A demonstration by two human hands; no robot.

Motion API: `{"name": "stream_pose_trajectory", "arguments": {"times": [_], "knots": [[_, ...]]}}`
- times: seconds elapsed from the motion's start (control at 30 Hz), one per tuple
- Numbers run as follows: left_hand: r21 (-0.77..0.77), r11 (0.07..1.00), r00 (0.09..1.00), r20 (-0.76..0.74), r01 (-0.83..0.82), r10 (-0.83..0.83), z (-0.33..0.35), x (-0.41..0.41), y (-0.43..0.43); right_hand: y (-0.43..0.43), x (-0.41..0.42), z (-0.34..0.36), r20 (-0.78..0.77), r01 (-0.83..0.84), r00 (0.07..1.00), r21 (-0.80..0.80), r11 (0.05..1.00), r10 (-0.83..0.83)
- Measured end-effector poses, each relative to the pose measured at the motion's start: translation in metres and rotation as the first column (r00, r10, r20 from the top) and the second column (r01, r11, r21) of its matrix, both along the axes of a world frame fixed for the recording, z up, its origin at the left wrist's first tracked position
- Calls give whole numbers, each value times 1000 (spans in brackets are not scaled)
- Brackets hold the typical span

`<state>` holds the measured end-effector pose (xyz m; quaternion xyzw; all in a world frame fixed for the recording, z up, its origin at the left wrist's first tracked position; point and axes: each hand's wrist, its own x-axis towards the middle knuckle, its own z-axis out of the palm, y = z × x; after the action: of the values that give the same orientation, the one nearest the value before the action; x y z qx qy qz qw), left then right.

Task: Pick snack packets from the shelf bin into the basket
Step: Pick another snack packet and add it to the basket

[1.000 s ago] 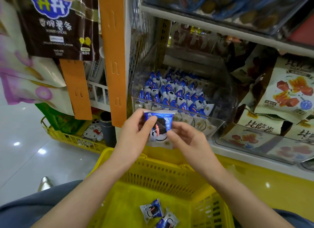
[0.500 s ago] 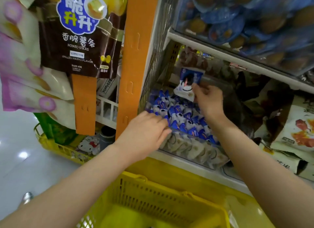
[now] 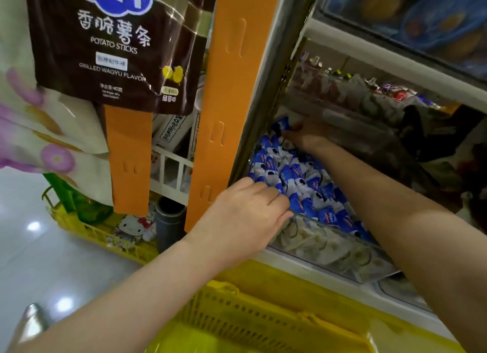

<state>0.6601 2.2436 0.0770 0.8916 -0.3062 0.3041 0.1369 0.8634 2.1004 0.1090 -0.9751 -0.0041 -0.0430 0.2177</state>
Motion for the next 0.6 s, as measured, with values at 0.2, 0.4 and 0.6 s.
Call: {"name": "stream_pose_trajectory", "arguments": {"times": [0.2, 0.4, 0.6], "knots": [[11, 1000, 1000, 16, -24, 24, -1, 0, -1, 0, 4, 8, -146, -72, 988, -161, 984, 48], [3, 1000, 999, 33, -10, 10, -1, 0, -1, -8, 7, 16, -105, -61, 993, -145, 988, 46], [-3, 1000, 999, 41, -8, 8, -3, 1, -1, -5, 6, 8, -104, -138, 987, -133, 982, 124]]}}
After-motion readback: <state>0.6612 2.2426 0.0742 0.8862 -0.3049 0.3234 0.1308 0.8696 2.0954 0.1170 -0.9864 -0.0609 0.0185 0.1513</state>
